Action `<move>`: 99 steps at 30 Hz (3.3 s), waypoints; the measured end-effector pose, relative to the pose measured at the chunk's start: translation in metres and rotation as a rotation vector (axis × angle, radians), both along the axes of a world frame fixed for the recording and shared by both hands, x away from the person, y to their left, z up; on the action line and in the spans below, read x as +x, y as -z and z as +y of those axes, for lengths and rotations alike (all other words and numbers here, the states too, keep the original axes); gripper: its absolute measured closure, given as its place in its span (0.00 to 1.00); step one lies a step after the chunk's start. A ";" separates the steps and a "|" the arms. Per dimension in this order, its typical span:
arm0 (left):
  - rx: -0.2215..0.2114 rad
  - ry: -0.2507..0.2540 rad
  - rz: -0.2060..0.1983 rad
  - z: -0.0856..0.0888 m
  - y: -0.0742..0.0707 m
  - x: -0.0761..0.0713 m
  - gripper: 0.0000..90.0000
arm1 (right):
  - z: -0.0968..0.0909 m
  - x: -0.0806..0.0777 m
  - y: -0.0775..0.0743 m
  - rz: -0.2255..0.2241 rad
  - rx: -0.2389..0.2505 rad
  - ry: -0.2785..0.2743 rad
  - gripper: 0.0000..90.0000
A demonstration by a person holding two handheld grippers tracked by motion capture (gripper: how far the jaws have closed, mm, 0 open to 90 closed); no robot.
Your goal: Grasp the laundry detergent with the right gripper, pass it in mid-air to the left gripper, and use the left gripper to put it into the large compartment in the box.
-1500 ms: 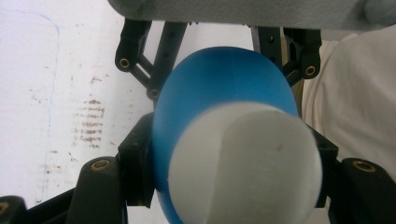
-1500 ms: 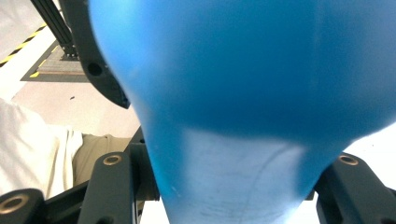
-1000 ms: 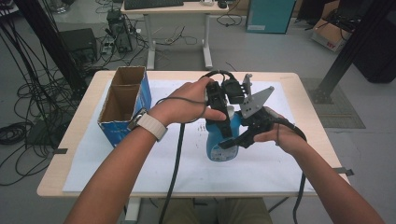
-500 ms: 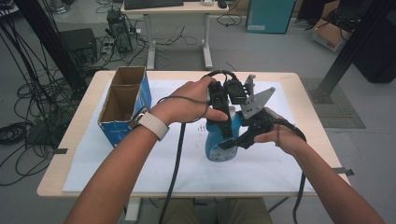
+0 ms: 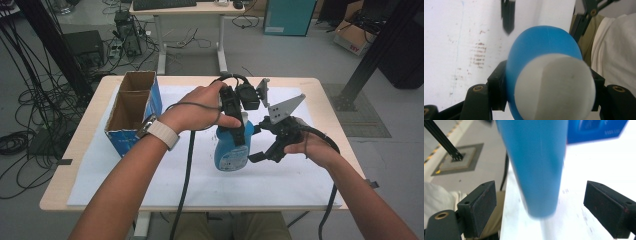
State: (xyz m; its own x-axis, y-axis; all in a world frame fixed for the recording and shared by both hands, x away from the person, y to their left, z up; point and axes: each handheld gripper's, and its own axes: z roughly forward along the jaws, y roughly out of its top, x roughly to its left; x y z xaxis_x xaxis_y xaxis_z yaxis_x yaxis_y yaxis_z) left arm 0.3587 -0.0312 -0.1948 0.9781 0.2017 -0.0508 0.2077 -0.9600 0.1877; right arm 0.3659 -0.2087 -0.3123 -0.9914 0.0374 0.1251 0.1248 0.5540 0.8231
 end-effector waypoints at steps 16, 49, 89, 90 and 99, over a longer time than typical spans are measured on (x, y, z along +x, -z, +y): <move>0.030 -0.261 -0.041 0.036 -0.031 0.026 0.42 | -0.061 0.003 0.000 0.022 -0.458 0.117 0.13; 0.049 -0.664 -0.119 0.103 -0.116 0.050 0.42 | -0.105 0.001 -0.017 0.029 -0.643 0.151 0.12; 0.070 -1.241 -0.108 0.210 -0.141 0.067 0.42 | -0.102 0.014 -0.007 0.023 -0.673 0.148 0.12; 0.068 -1.247 -0.109 0.211 -0.140 0.067 0.42 | -0.102 0.014 -0.007 0.025 -0.675 0.150 0.12; 0.069 -1.284 -0.120 0.222 -0.132 0.070 0.42 | -0.102 0.016 -0.005 0.028 -0.677 0.148 0.12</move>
